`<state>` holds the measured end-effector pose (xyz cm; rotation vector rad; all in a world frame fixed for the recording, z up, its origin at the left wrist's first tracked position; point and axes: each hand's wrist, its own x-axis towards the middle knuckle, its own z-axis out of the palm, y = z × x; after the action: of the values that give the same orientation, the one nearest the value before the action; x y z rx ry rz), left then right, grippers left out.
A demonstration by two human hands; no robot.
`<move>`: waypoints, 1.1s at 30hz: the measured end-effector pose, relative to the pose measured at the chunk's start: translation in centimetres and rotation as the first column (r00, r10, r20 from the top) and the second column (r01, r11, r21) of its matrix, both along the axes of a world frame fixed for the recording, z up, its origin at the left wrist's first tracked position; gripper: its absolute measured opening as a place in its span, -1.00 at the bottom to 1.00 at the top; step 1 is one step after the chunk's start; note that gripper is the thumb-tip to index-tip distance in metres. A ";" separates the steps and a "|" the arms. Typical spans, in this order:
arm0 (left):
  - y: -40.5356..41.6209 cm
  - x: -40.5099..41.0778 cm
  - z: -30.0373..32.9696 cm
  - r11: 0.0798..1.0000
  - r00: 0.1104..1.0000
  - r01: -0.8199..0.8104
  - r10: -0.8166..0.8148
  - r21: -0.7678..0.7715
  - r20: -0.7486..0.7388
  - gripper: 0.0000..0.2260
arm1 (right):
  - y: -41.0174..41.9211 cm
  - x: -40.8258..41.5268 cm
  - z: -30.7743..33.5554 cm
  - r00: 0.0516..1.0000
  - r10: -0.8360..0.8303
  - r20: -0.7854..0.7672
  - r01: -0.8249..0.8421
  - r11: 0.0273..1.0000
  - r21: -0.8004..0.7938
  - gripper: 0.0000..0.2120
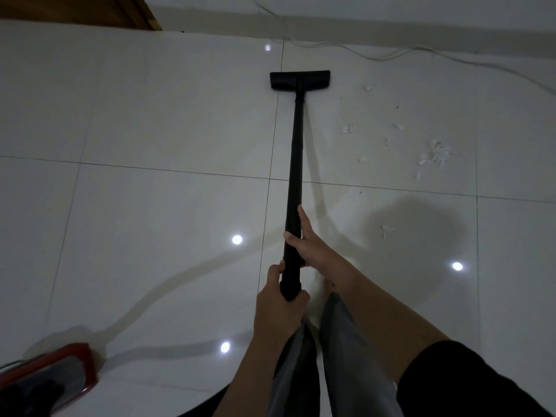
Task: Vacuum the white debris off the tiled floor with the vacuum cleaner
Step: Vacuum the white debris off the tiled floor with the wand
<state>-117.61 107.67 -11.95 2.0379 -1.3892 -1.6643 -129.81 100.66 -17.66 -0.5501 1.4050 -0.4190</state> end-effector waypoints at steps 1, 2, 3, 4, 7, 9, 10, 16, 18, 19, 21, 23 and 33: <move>0.9 0.2 0.2 1.000 1.000 0.000 0.000 -0.004 -0.004 -0.64 | 0.9 0.2 0.2 1.000 -0.001 0.000 0.001 1.000 0.000 -0.30; 1.8 0.4 0.4 1.000 1.000 -0.001 0.001 -0.006 -0.004 -0.63 | 1.7 0.4 0.3 1.000 -0.003 0.000 0.003 1.000 -0.001 -0.30; 2.7 0.6 0.4 1.000 1.000 -0.001 0.001 -0.012 0.002 -0.61 | 2.6 0.7 0.5 1.000 -0.002 -0.001 0.002 1.000 -0.004 -0.30; 3.6 0.8 0.6 1.000 1.000 0.002 -0.001 -0.018 0.013 -0.59 | 3.4 0.9 0.7 1.000 -0.002 0.002 0.002 1.000 -0.006 -0.30; 6.4 1.1 1.2 1.000 0.999 -0.009 0.009 -0.020 0.033 -0.59 | 6.2 1.5 1.3 1.000 -0.007 0.018 0.007 1.000 0.001 -0.30; 8.5 1.3 1.8 1.000 1.000 -0.020 0.020 -0.008 0.019 -0.61 | 8.3 1.8 1.8 1.000 0.000 0.021 0.000 1.000 0.001 -0.30; 9.6 1.5 2.1 1.000 1.000 -0.021 0.022 -0.003 0.011 -0.63 | 9.4 2.0 2.1 1.000 0.003 0.025 -0.003 1.000 -0.003 -0.30; 17.3 2.5 3.7 1.000 1.000 -0.016 0.016 0.009 0.000 -0.64 | 17.3 3.0 3.2 0.999 -0.007 0.040 0.007 1.000 0.002 -0.30; 20.3 3.0 4.0 1.000 1.000 -0.019 0.019 0.015 -0.001 -0.62 | 20.3 3.5 3.4 0.999 -0.005 0.037 0.005 1.000 0.004 -0.30; 21.8 3.3 4.2 1.000 1.000 -0.016 0.016 0.015 0.004 -0.61 | 21.8 3.8 3.5 0.999 -0.006 0.035 0.005 1.000 0.005 -0.30; 24.6 4.2 4.2 1.000 0.999 0.000 0.000 -0.001 0.033 -0.59 | 24.5 4.6 3.7 0.999 -0.006 0.034 0.005 1.000 0.013 -0.30; 27.1 5.1 4.5 1.000 0.997 0.024 -0.024 0.004 0.076 -0.58 | 27.1 5.6 3.9 0.999 -0.009 0.039 0.008 1.000 0.026 -0.30; 37.5 10.5 6.5 0.999 1.000 0.020 -0.020 0.042 -0.009 -0.61 | 38.0 11.2 4.5 0.998 -0.057 -0.003 0.057 0.998 0.031 -0.30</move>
<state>-107.15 145.21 -5.46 2.0431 -1.3883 -1.7224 -118.62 138.68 -13.15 -0.4866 1.4291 -0.4415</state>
